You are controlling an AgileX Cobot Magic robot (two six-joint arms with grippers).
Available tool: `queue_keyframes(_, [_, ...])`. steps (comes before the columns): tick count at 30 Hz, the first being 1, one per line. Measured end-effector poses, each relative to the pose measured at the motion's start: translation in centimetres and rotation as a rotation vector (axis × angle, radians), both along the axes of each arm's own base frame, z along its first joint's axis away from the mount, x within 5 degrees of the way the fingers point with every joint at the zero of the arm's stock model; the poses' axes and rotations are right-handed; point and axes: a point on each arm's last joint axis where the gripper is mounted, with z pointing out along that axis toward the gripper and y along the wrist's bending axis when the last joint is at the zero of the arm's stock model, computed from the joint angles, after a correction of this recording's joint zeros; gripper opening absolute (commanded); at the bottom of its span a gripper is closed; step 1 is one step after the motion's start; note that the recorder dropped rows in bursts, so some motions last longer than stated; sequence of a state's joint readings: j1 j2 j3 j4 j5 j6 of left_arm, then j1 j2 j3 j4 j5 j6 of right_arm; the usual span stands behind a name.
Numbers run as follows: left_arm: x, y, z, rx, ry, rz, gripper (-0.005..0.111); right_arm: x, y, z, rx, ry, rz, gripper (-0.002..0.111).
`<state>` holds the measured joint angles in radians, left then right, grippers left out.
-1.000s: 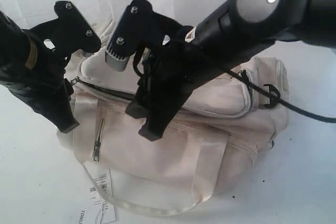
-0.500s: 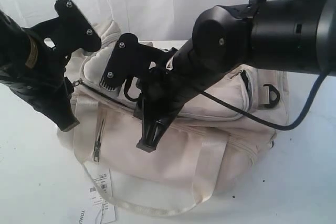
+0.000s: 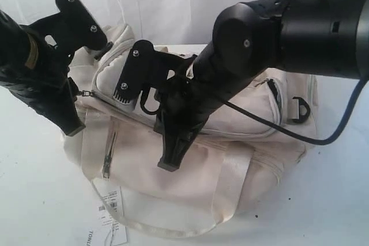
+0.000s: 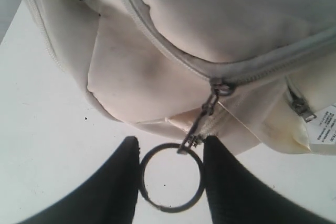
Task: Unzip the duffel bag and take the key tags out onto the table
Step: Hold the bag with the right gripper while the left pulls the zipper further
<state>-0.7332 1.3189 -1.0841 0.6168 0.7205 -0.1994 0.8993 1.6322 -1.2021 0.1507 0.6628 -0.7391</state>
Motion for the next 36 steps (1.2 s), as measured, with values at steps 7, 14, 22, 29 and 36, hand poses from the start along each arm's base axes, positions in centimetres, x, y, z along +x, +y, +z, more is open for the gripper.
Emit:
queue_keyframes(7, [0.1,-0.1,0.1,-0.018,-0.011,-0.008,0.018,-0.4,-0.7,0.4,-0.052,0.013,-0.006,0.0])
queue_keyframes(14, [0.2,-0.1,0.1,-0.021,-0.014,-0.01,0.018,-0.7,-1.5,0.1,-0.136,0.053,-0.025,0.0])
queue_keyframes(22, [0.1,-0.4,0.1,-0.05,-0.015,-0.02,0.018,-0.3,-2.7,0.0,-0.256,0.046,-0.164,0.0])
queue_keyframes(29, [0.1,-0.5,0.1,-0.057,-0.019,-0.026,0.018,0.3,-2.8,0.2,-0.222,0.012,-0.285,0.008])
queue_keyframes(36, [0.3,0.0,0.1,-0.013,-0.025,-0.012,0.018,0.1,-3.3,1.3,-0.175,-0.017,-0.303,0.05])
